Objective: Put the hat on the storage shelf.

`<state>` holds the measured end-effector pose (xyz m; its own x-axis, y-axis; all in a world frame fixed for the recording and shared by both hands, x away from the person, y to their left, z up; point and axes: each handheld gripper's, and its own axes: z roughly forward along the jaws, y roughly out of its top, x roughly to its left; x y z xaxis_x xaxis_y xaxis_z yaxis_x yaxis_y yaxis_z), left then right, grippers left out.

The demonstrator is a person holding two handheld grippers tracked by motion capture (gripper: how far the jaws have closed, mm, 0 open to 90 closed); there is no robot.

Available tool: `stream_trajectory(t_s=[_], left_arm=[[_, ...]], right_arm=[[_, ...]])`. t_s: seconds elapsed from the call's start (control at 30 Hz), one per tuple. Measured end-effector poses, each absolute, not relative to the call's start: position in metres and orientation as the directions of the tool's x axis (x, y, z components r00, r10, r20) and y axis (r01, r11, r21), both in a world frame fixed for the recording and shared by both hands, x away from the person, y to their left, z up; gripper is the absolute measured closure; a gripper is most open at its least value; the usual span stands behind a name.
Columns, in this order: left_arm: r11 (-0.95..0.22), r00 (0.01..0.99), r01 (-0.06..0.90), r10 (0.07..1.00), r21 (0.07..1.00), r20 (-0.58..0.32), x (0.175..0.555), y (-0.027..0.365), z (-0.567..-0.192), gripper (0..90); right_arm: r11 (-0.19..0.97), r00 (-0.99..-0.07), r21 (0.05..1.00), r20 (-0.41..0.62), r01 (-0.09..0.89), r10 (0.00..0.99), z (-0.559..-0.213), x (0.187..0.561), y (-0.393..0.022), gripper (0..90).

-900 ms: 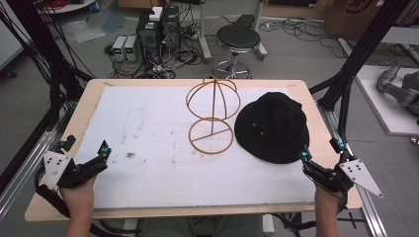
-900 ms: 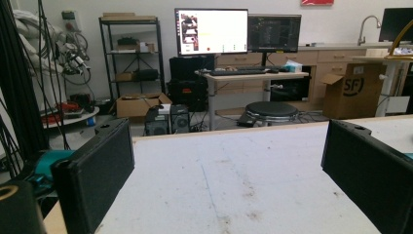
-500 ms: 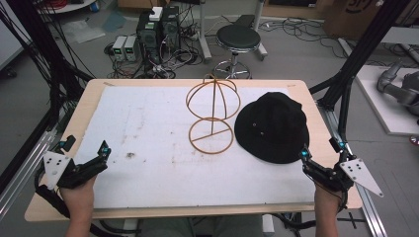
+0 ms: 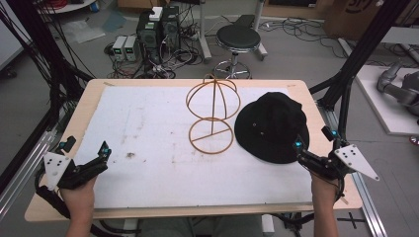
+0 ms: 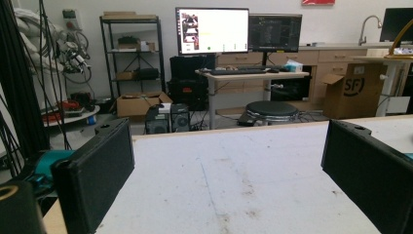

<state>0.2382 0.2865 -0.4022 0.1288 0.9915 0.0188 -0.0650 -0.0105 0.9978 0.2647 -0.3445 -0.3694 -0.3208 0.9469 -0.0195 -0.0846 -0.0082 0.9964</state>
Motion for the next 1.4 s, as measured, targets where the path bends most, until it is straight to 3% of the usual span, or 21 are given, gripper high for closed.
stream_trajectory(t_s=[0.7, 1.4], left_arm=[[-0.007, 0.122, -0.059, 0.992, 0.998, 0.014, 0.239, 0.288, -0.403, 5.5], [-0.008, 0.109, -0.041, 0.994, 0.999, 0.013, 0.239, 0.292, -0.407, 5.5]], right_arm=[[0.056, -0.38, 0.998, -0.047, 0.013, 0.924, -0.332, 0.328, -0.337, 8.8], [0.091, -0.374, 0.983, -0.024, 0.162, 0.927, -0.342, 0.383, -0.328, 8.9]])
